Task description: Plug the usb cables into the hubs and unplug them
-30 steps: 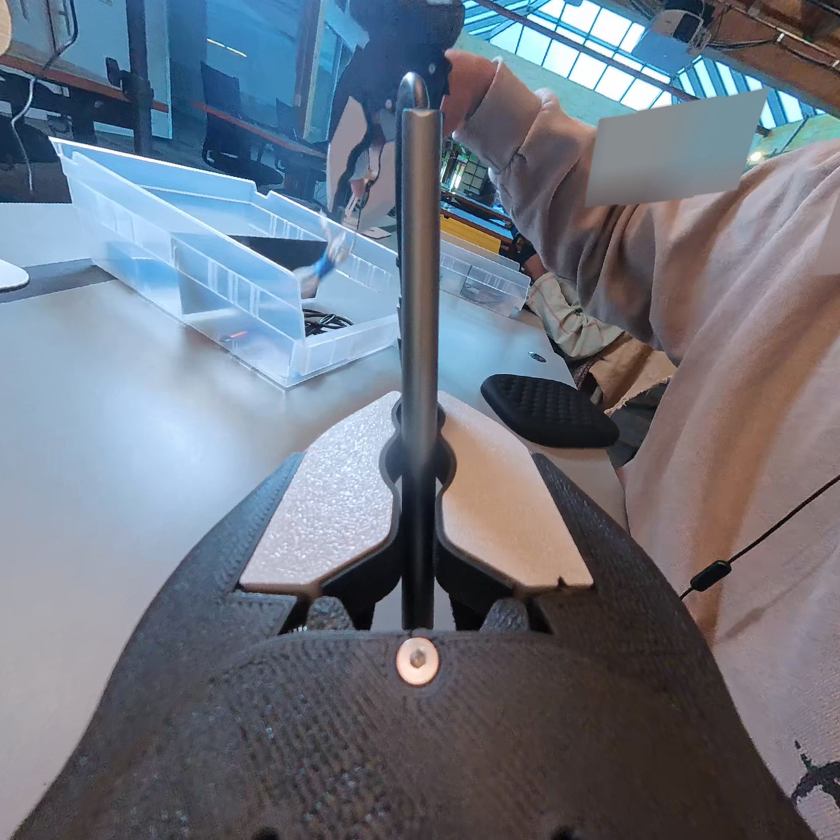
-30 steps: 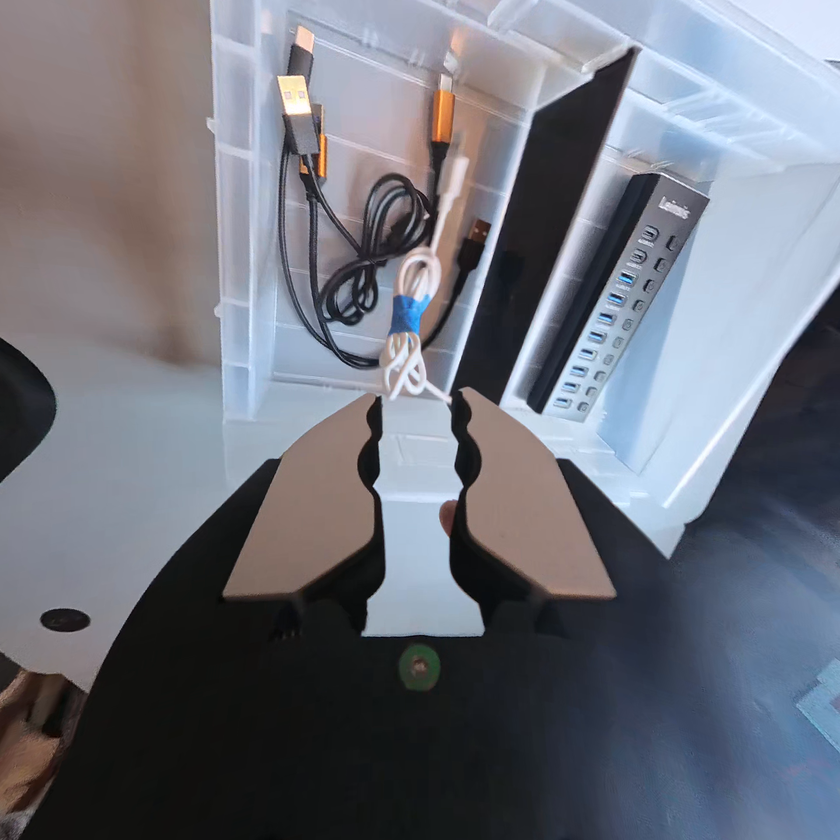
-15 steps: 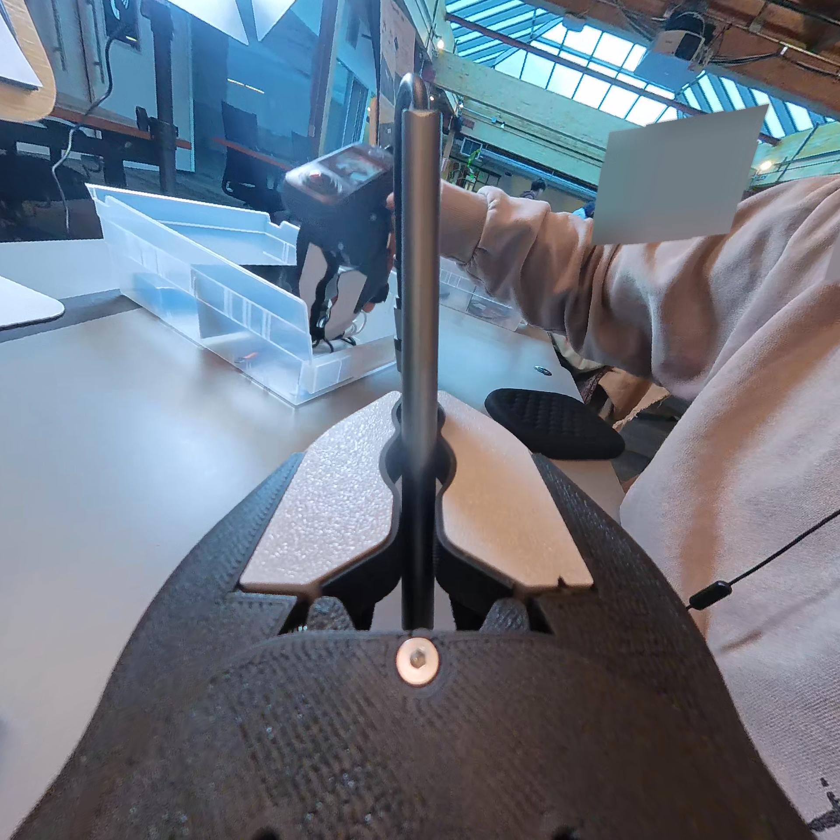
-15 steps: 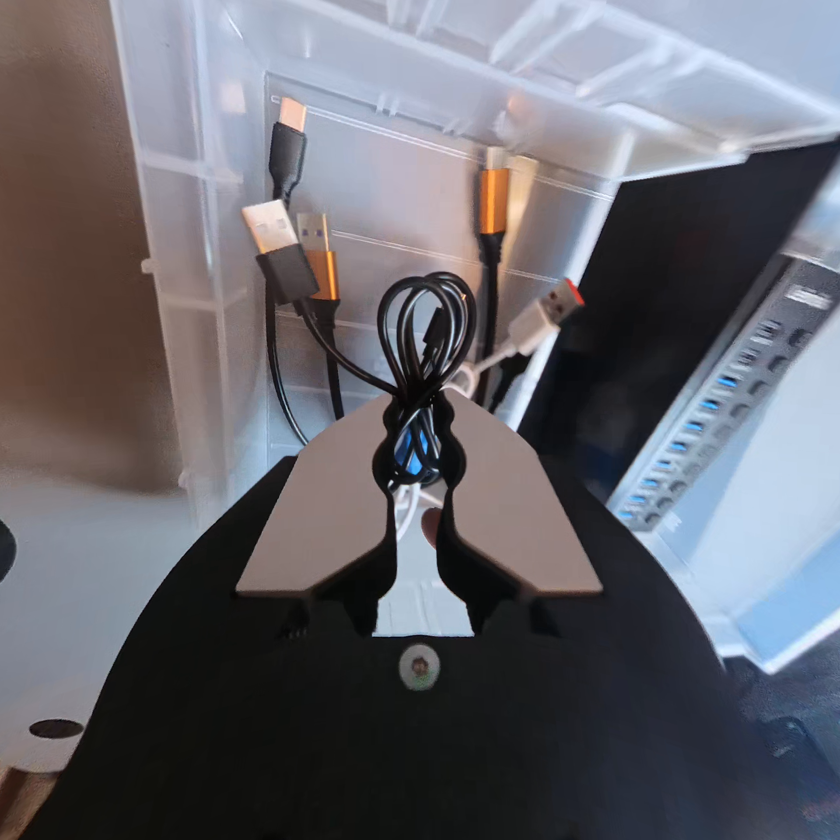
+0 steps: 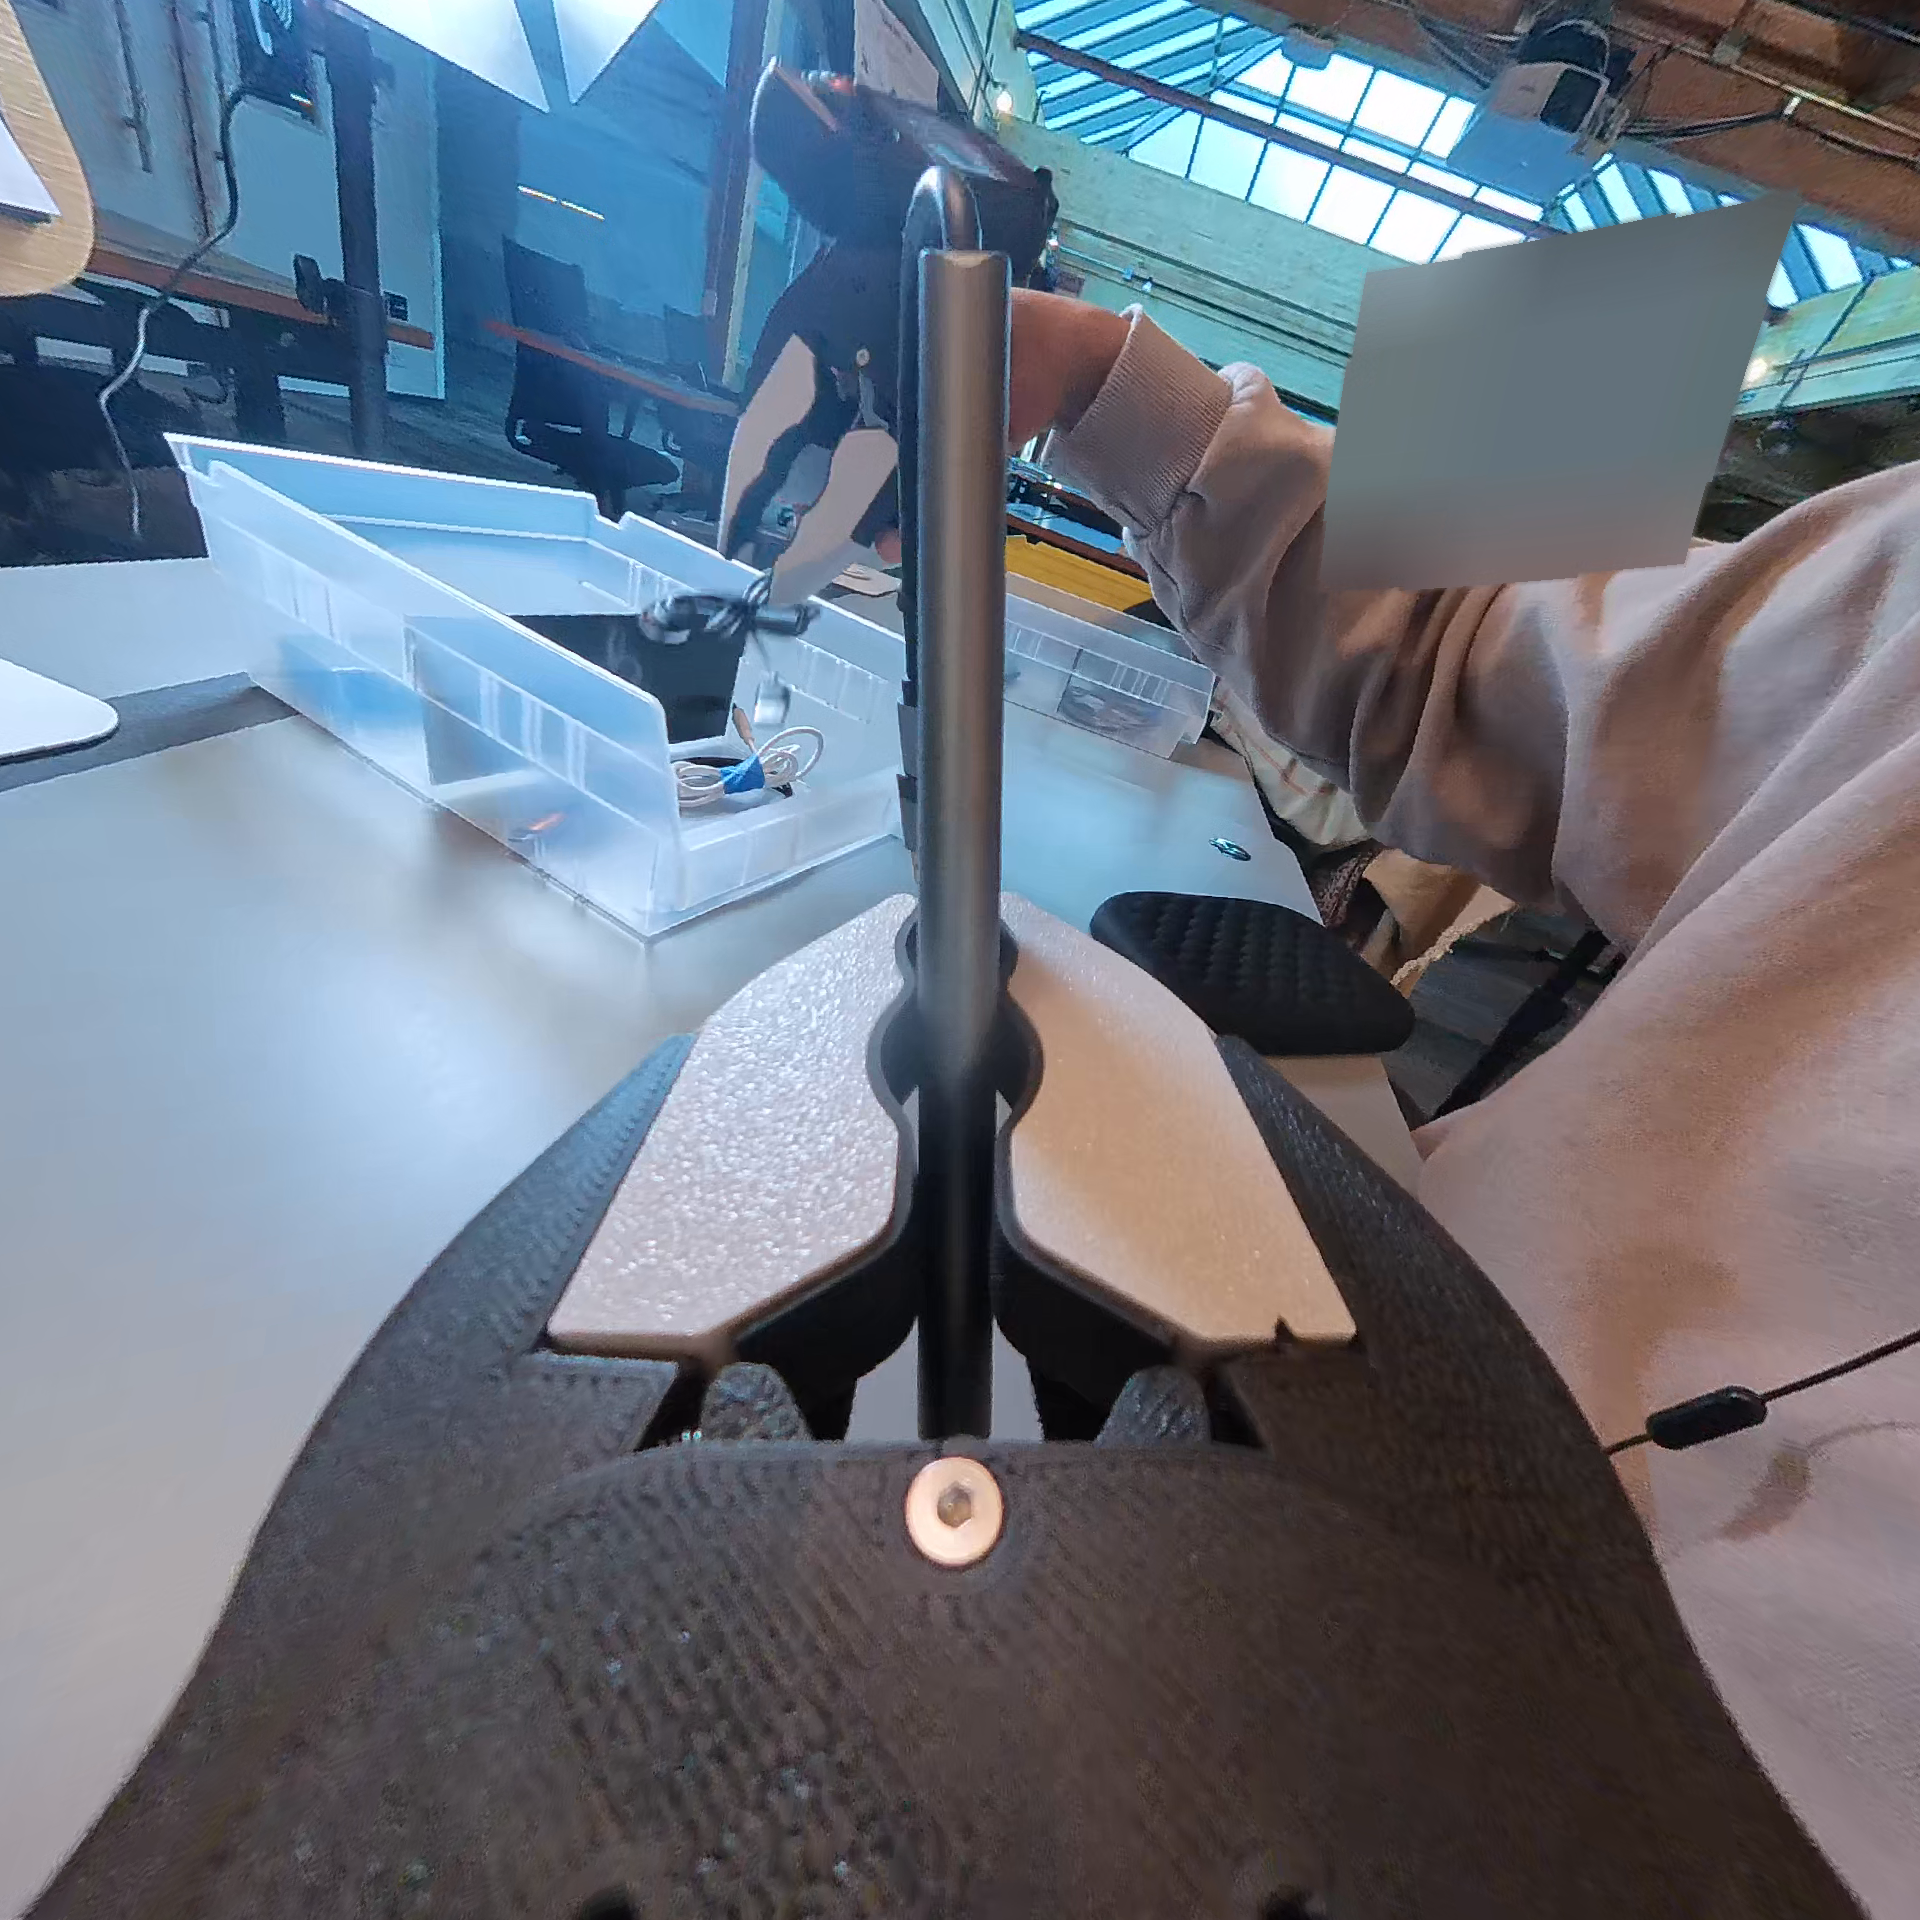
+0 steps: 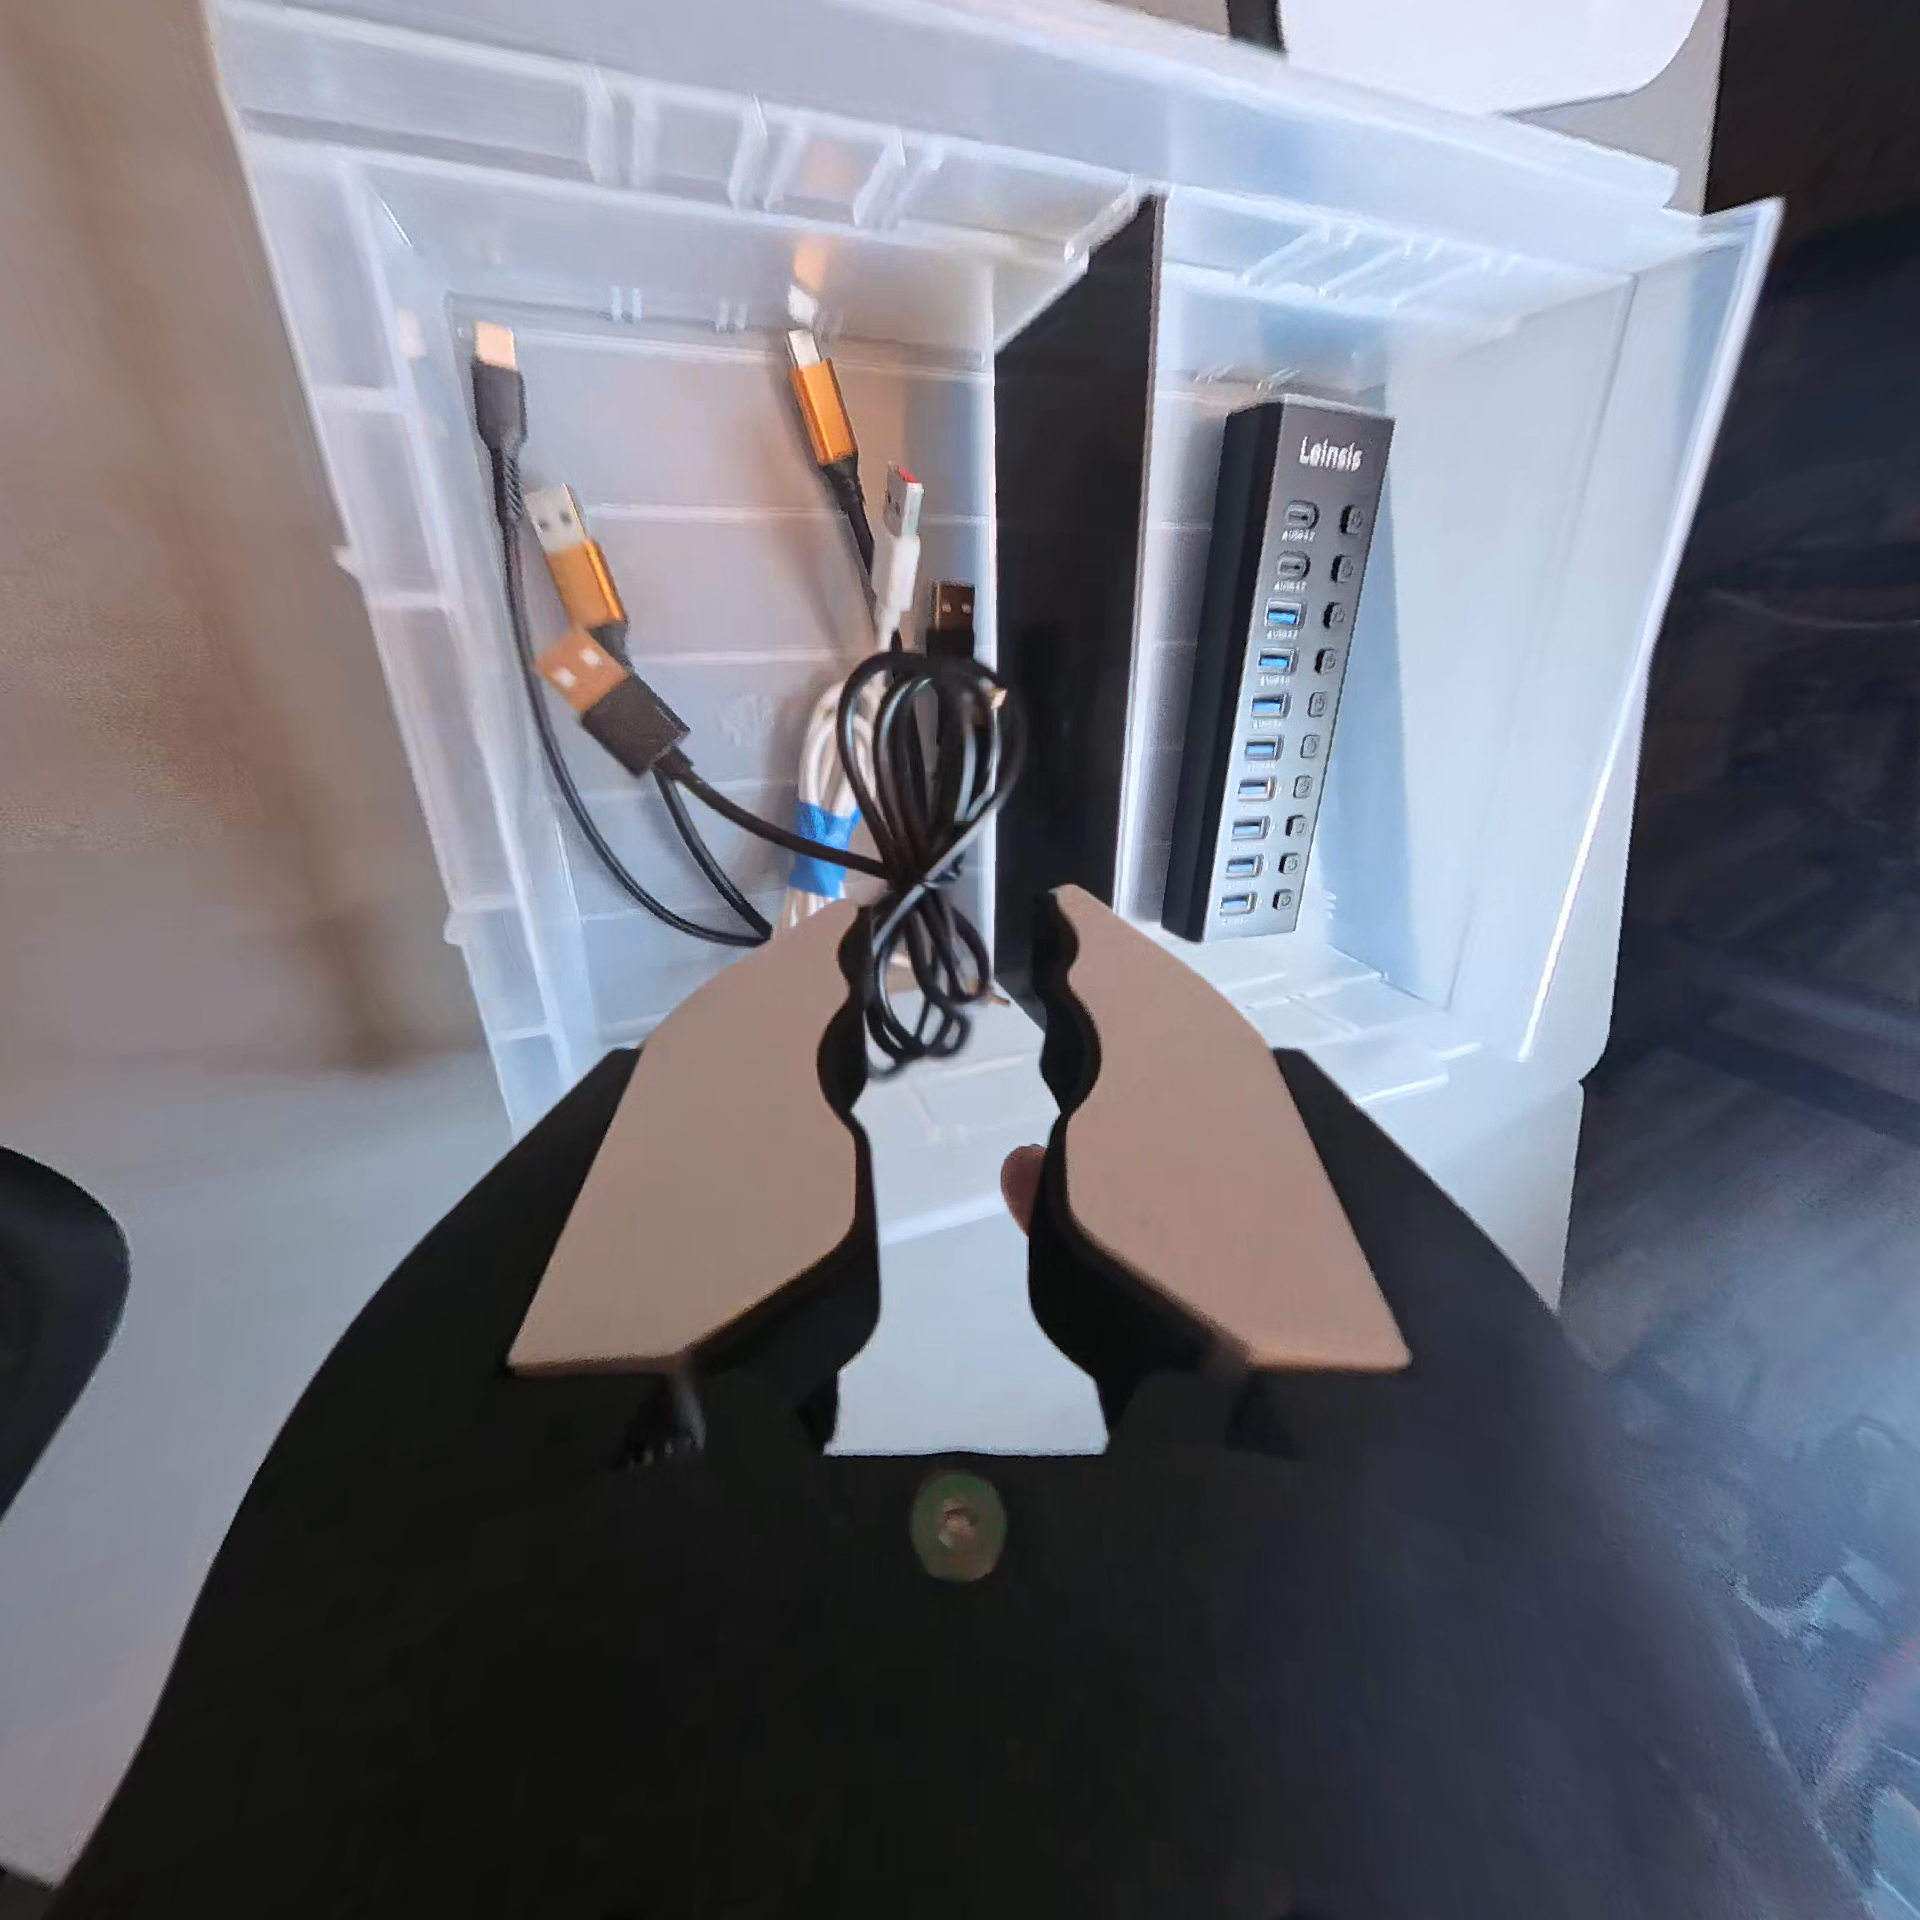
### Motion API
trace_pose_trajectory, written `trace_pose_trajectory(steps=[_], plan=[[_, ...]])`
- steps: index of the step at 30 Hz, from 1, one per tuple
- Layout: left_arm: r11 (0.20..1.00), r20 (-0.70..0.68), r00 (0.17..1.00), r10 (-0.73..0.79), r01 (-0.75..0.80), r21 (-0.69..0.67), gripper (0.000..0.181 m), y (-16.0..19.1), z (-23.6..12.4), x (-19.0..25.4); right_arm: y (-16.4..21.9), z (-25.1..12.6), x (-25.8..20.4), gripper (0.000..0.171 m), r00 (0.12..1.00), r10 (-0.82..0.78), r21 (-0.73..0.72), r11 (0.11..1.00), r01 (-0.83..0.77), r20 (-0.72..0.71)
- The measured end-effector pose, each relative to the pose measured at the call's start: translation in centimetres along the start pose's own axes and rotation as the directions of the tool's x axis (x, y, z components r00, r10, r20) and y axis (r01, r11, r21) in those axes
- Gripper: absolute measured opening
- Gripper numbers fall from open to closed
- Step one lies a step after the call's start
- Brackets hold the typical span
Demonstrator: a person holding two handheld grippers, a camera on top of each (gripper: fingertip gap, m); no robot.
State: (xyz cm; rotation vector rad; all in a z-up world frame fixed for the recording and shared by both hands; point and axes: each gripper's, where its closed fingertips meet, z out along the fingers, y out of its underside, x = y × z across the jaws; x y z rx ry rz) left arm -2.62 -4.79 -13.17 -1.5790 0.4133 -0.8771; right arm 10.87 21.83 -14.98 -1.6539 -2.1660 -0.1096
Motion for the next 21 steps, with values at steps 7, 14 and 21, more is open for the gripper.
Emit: trace_pose_trajectory(steps=[7, 14, 21], plan=[[0.996, 0.002, 0.998, 0.060, -0.060, -0.069, 0.009, 1.4, 1.1, 0.7, -9.3, -6.5, -10.3, 0.048, 0.967, -0.149, 0.479, 0.877, 0.032, 0.207], [0.949, 0.011, 0.978, 0.208, -0.199, -0.244, 0.008, 4.7, 2.9, 1.4, -16.4, -9.0, -18.2, 0.055, 0.920, -0.354, 0.628, 0.758, 0.178, 0.167], [0.955, 0.106, 0.965, 0.239, -0.213, -0.207, 0.019, 3.5, 2.1, 0.2, -16.4, -9.7, -19.2, 0.010, 0.875, -0.455, 0.665, 0.707, 0.241, 0.167]])
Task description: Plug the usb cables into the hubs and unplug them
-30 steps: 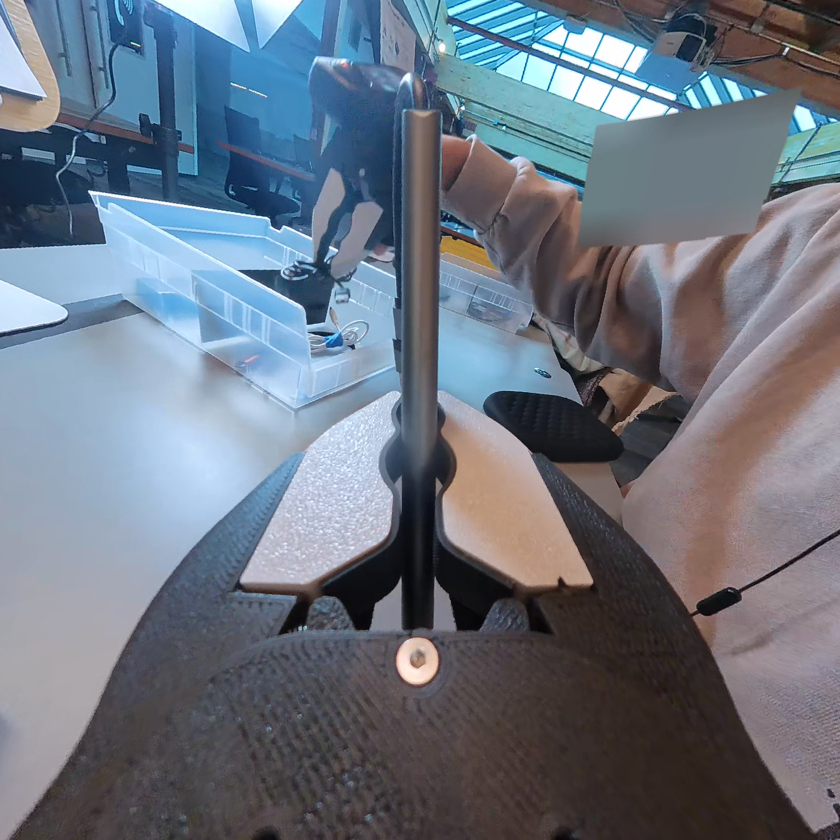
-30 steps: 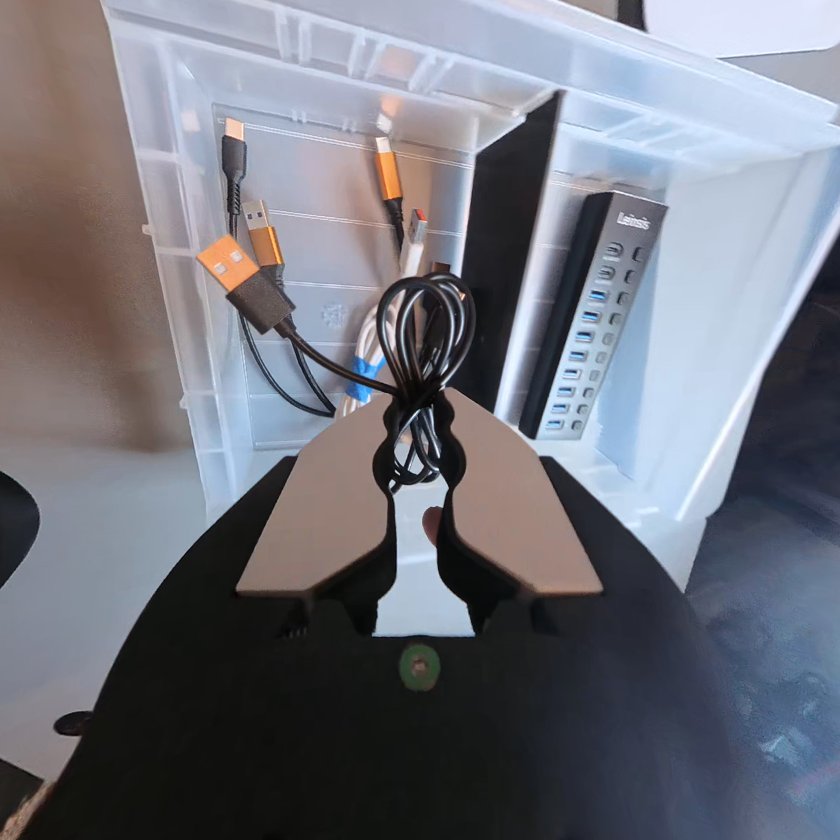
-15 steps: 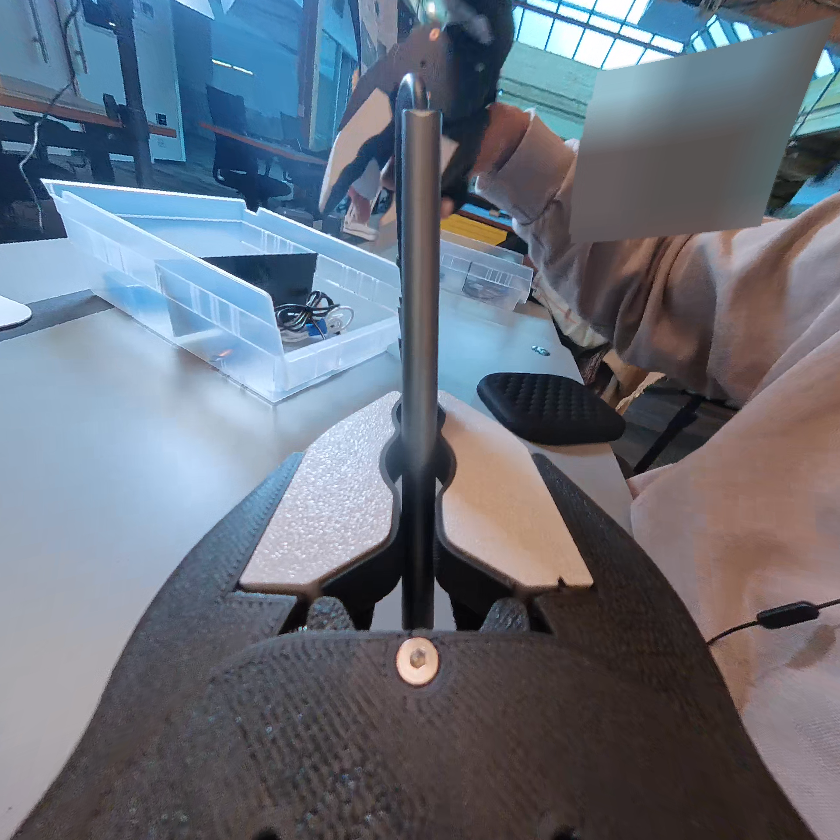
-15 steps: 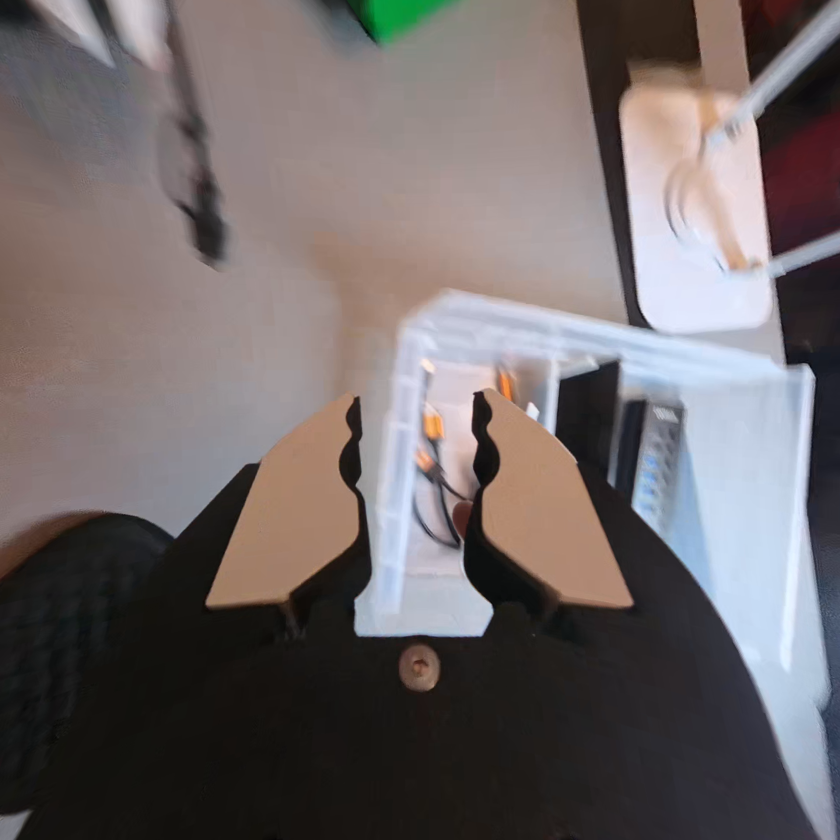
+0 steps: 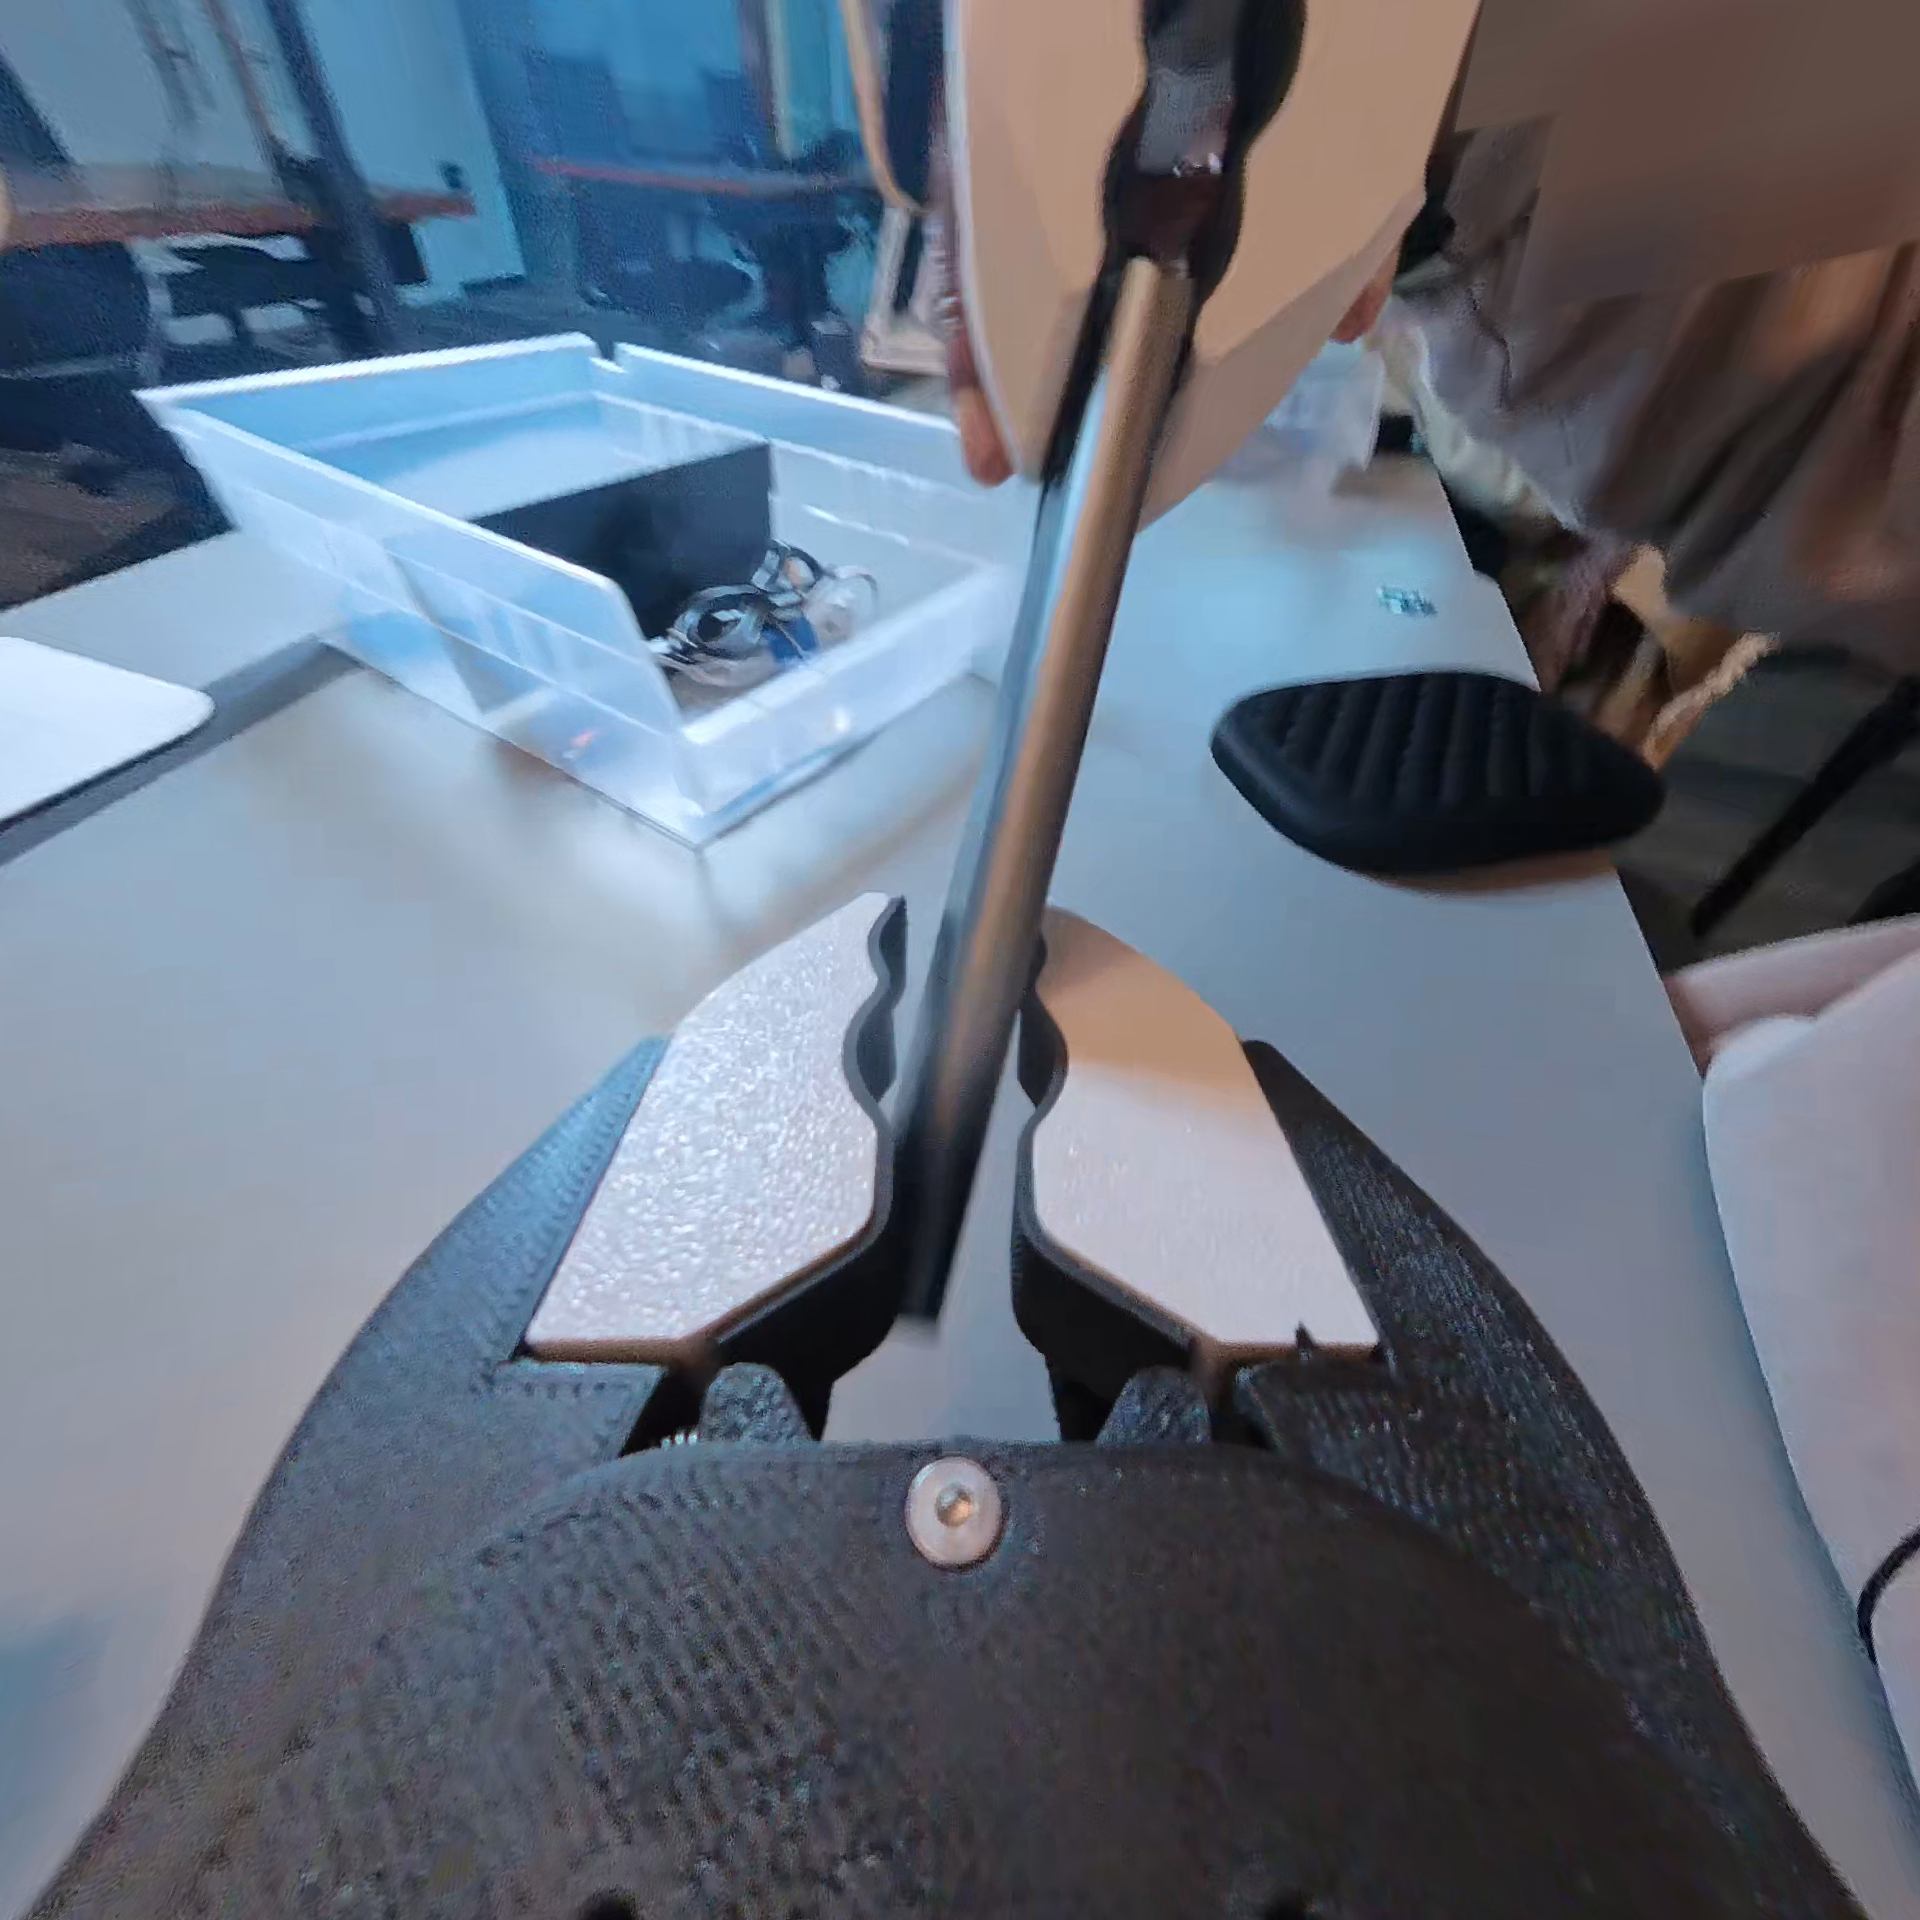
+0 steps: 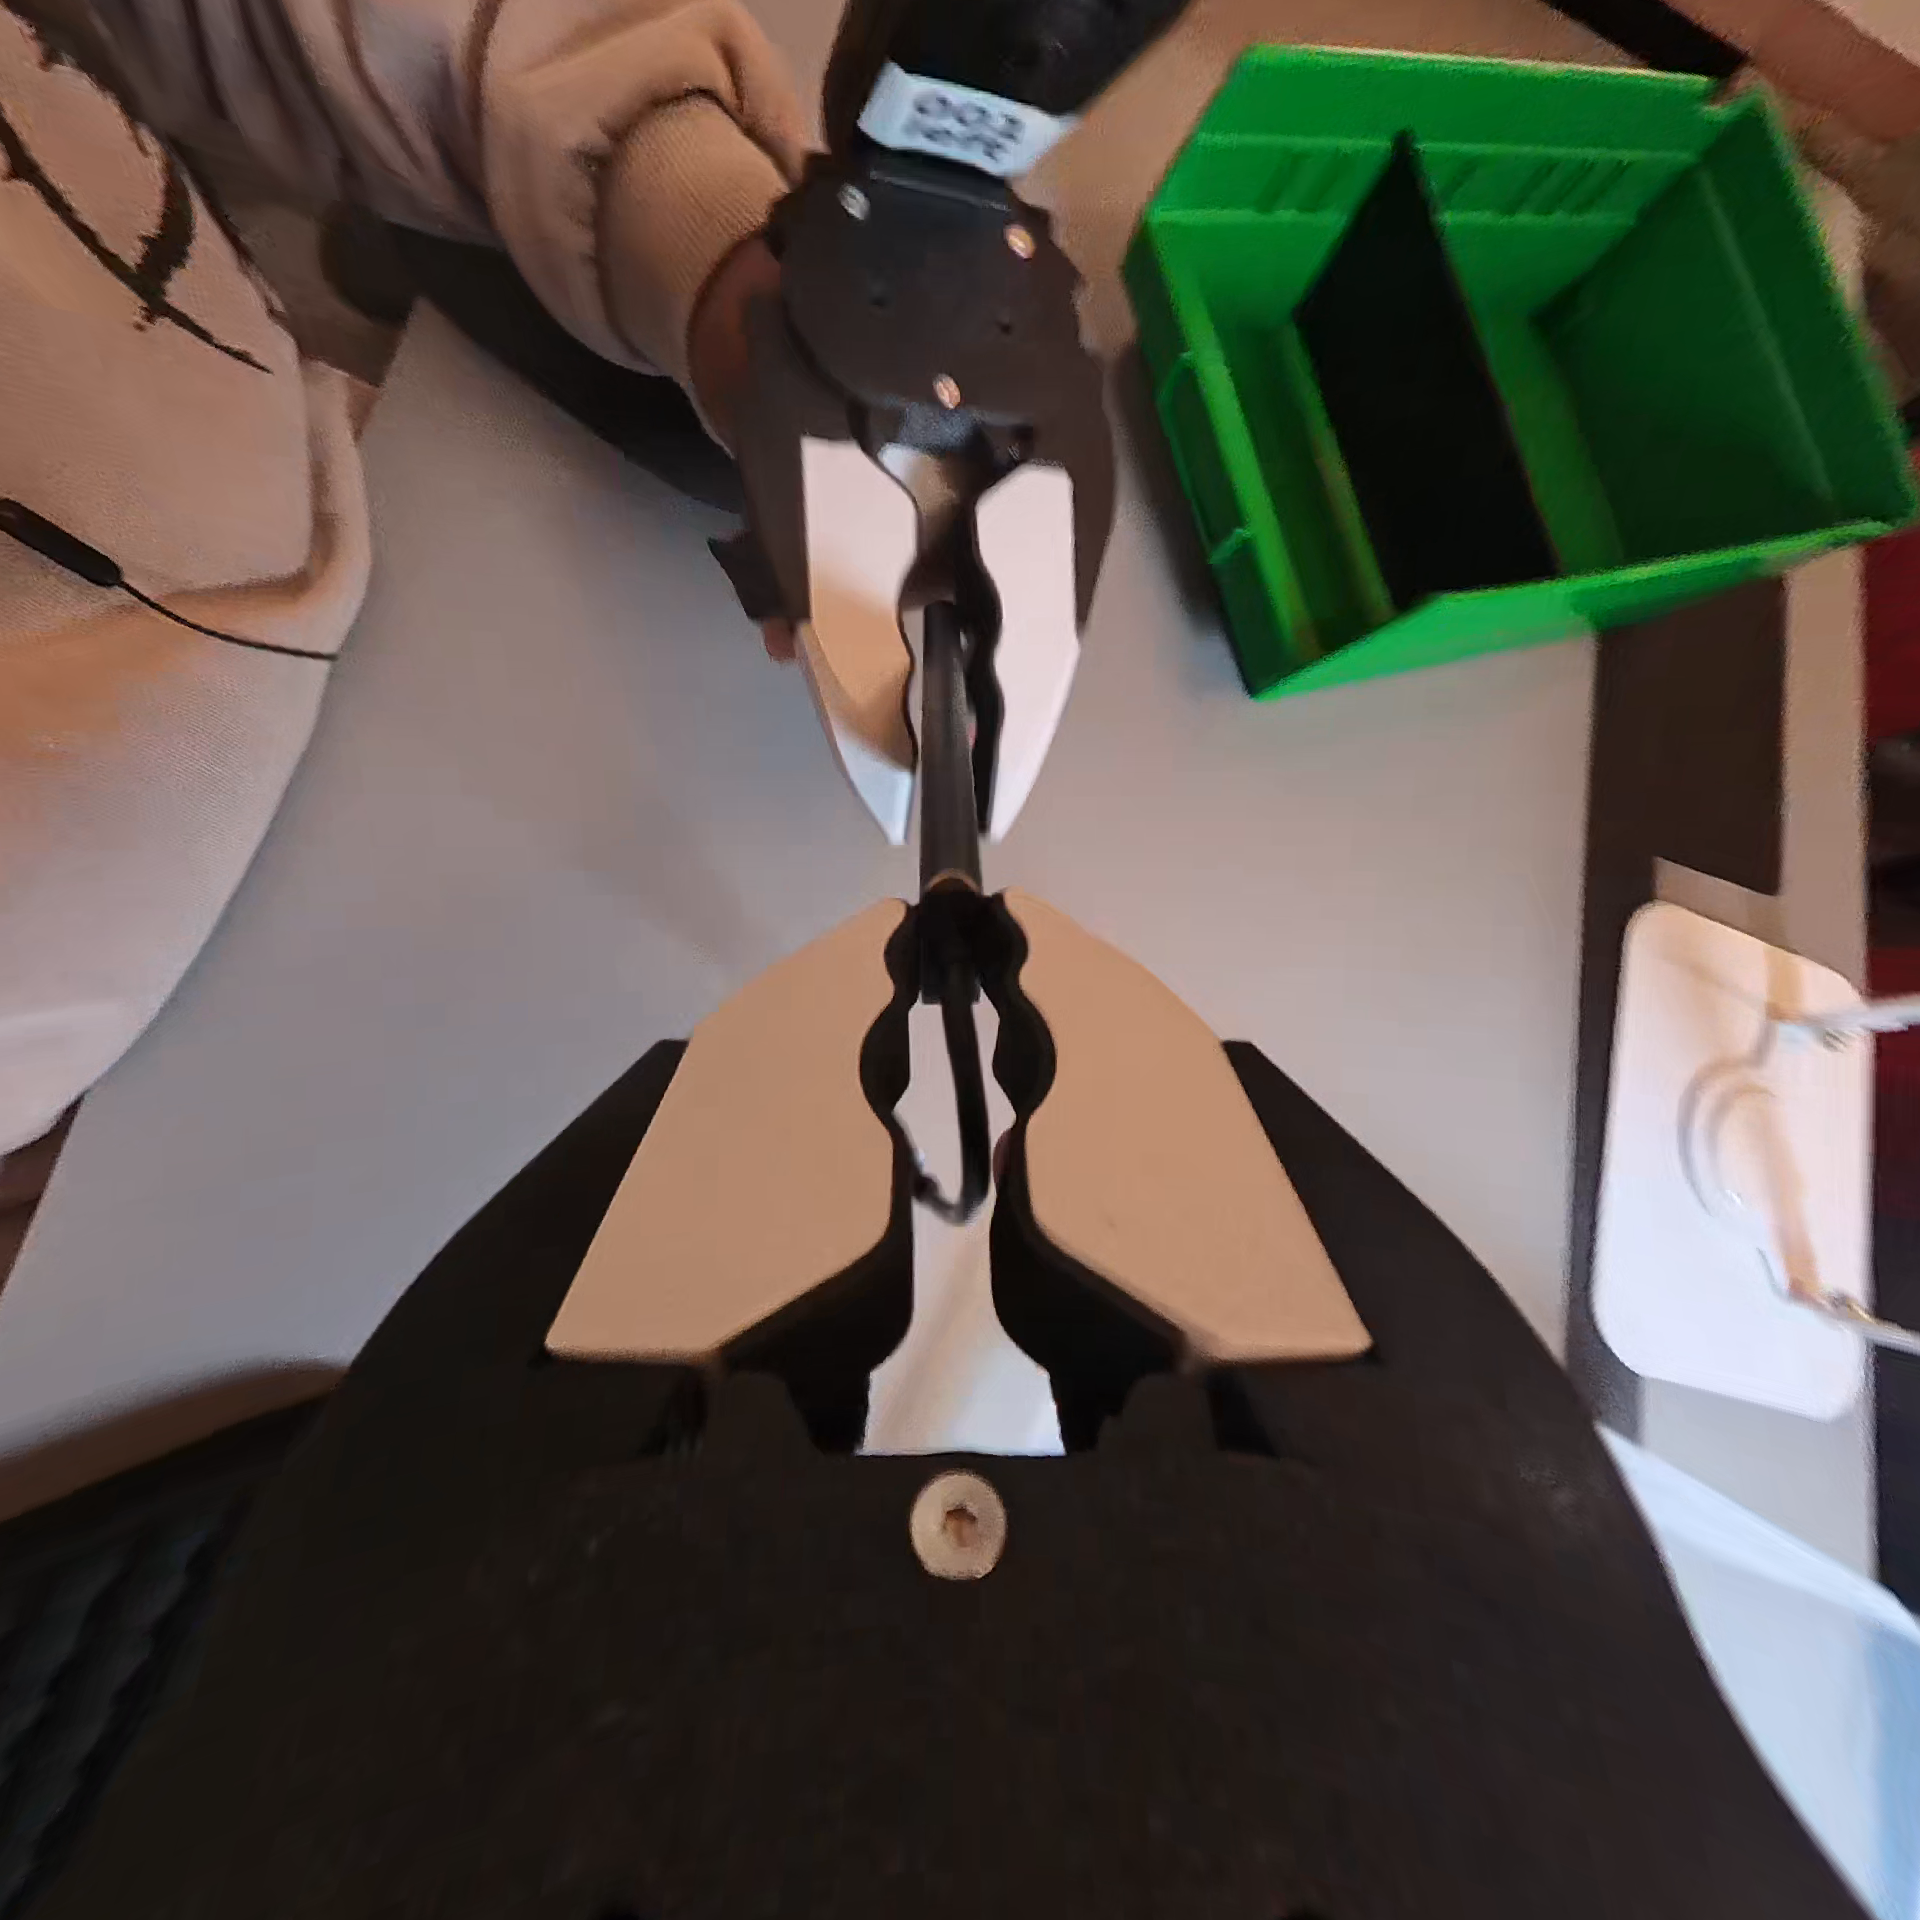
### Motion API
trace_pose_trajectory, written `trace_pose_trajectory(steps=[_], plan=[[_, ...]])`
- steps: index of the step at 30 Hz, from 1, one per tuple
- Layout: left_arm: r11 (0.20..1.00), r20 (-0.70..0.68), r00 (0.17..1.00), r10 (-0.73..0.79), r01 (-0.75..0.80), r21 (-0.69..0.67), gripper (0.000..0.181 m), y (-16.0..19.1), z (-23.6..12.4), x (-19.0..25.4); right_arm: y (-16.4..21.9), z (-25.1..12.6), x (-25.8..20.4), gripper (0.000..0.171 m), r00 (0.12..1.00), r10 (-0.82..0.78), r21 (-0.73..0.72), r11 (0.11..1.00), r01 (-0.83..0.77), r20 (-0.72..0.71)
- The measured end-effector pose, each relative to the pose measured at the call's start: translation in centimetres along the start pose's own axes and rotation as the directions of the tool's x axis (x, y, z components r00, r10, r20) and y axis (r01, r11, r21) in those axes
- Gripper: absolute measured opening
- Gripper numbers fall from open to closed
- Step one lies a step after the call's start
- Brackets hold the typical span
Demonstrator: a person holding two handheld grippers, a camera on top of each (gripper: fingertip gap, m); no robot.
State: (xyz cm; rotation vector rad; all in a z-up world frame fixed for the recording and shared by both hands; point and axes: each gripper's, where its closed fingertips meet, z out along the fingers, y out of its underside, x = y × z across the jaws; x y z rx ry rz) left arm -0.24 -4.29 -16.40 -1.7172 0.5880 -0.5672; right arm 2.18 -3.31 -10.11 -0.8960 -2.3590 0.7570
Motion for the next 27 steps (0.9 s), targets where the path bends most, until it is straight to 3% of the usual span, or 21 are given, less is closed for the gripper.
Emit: trace_pose_trajectory(steps=[3, 5, 9, 11, 15, 20, 22, 27], plan=[[0.994, 0.113, 0.992, -0.060, 0.049, 0.101, 0.032, -1.7, -1.8, -3.1, 1.7, -5.1, 4.6, 0.010, 0.986, 0.080, -0.023, 0.996, -0.084, -0.143], [0.988, 0.151, 0.985, -0.087, 0.066, 0.136, 0.031, -2.1, -2.8, -4.4, 4.5, -9.0, 8.5, 0.010, 0.952, 0.140, -0.085, 0.982, -0.169, -0.272], [0.987, 0.175, 0.980, -0.096, 0.071, 0.141, 0.029, -1.9, -3.1, -5.2, 11.3, -14.5, 16.0, 0.011, 0.816, 0.288, -0.053, 0.931, -0.361, -0.501], [0.992, 0.176, 0.982, -0.071, 0.050, 0.120, 0.027, -1.6, -2.8, -5.0, 14.5, -15.1, 18.6, 0.010, 0.747, 0.378, 0.012, 0.896, -0.445, -0.547], [0.998, 0.183, 0.983, -0.006, -0.007, 0.069, 0.024, -0.9, -2.3, -4.6, 17.9, -13.9, 21.5, 0.010, 0.658, 0.594, 0.258, 0.800, -0.541, -0.462], [0.998, 0.187, 0.982, -0.010, -0.002, 0.065, 0.021, -0.7, -2.5, -4.8, 27.3, -11.3, 21.4, 0.012, 0.542, 0.652, 0.101, 0.683, -0.724, -0.530], [0.998, 0.190, 0.982, -0.017, 0.004, 0.069, 0.021, -0.7, -2.6, -5.0, 29.9, -12.0, 21.4, 0.021, 0.493, 0.623, 0.054, 0.651, -0.757, -0.607], [0.998, 0.198, 0.980, -0.024, 0.012, 0.062, 0.021, -0.5, -2.6, -5.2, 30.0, -16.9, 23.1, 0.033, 0.357, 0.552, 0.154, 0.677, -0.720, -0.754]])
